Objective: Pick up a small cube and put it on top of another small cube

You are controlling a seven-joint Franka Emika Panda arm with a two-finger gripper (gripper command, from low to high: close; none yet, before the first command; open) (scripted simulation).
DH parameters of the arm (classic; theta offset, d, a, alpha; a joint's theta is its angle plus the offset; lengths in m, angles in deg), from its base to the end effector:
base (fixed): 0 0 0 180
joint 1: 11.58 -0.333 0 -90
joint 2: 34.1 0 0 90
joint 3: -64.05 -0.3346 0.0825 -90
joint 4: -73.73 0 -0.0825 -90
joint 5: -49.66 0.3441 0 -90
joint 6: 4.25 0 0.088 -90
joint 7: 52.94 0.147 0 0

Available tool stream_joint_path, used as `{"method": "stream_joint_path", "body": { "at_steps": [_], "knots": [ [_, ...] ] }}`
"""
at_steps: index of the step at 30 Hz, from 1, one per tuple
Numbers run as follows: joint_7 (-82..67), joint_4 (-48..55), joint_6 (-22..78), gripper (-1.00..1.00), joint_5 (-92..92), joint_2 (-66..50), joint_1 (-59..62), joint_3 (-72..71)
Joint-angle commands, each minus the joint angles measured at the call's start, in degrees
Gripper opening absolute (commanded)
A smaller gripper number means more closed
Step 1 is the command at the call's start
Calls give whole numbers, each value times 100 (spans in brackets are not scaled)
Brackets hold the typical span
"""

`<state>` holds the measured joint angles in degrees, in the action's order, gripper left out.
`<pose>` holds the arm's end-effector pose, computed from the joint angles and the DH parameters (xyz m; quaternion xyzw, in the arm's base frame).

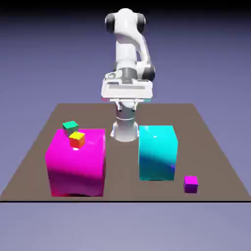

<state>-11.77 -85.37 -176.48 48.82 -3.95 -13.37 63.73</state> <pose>0.3873 0.0153 0.4649 -0.8782 0.3046 -0.3446 0.1313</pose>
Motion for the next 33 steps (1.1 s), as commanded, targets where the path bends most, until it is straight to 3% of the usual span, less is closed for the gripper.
{"method": "stream_joint_path", "body": {
  "at_steps": [1,28,33],
  "knots": [
    [-106,158,147,0,-70,-208,-92,-26],
    [-2977,4416,4117,0,-1954,-5814,-2570,-732],
    [-2840,4459,3538,0,-2220,-6517,-2637,-557]
  ]
}}
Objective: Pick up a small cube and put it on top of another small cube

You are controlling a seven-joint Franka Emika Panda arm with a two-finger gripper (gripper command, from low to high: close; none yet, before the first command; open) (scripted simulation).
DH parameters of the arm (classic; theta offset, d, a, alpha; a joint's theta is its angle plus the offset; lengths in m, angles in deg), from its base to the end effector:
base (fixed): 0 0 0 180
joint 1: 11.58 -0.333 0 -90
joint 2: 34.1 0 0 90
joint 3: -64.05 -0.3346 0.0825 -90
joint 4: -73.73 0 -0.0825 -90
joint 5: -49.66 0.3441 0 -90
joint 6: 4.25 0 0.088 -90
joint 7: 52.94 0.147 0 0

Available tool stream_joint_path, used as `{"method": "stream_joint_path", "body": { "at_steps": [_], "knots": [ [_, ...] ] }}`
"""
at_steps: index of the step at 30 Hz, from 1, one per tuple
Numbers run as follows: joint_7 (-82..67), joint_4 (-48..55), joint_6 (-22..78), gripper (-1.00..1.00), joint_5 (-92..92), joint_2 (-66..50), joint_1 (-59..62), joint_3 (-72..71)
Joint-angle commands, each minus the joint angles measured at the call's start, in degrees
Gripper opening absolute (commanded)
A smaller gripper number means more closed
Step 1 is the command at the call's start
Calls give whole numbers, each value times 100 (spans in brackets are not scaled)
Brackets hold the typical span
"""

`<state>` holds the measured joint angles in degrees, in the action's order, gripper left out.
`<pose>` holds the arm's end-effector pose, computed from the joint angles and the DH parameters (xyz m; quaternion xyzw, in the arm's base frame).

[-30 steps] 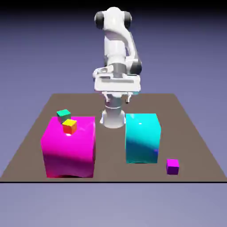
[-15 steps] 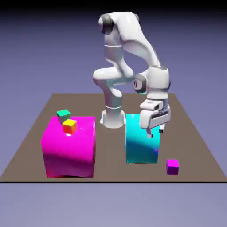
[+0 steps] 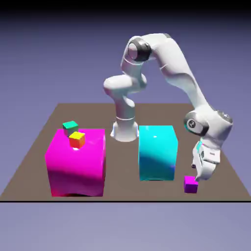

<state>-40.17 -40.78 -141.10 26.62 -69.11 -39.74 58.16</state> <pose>0.4729 0.3032 0.1447 0.9334 0.3318 -0.0587 0.1237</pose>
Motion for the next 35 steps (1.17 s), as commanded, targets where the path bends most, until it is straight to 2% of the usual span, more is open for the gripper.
{"method": "stream_joint_path", "body": {
  "at_steps": [1,2,7,25,31,32,35],
  "knots": [
    [31,-3,-110,0,-41,-108,-6,32],
    [31,-3,-110,-100,-41,-108,-6,32],
    [-91,2,726,-100,282,722,124,-100],
    [3141,-565,4108,-100,1859,4446,3560,3051],
    [3122,-1514,3085,-100,1860,4360,3692,3003],
    [3122,-1514,3085,100,1860,4360,3692,3003],
    [3130,-1099,3532,100,1860,4398,3634,3024]
  ]
}}
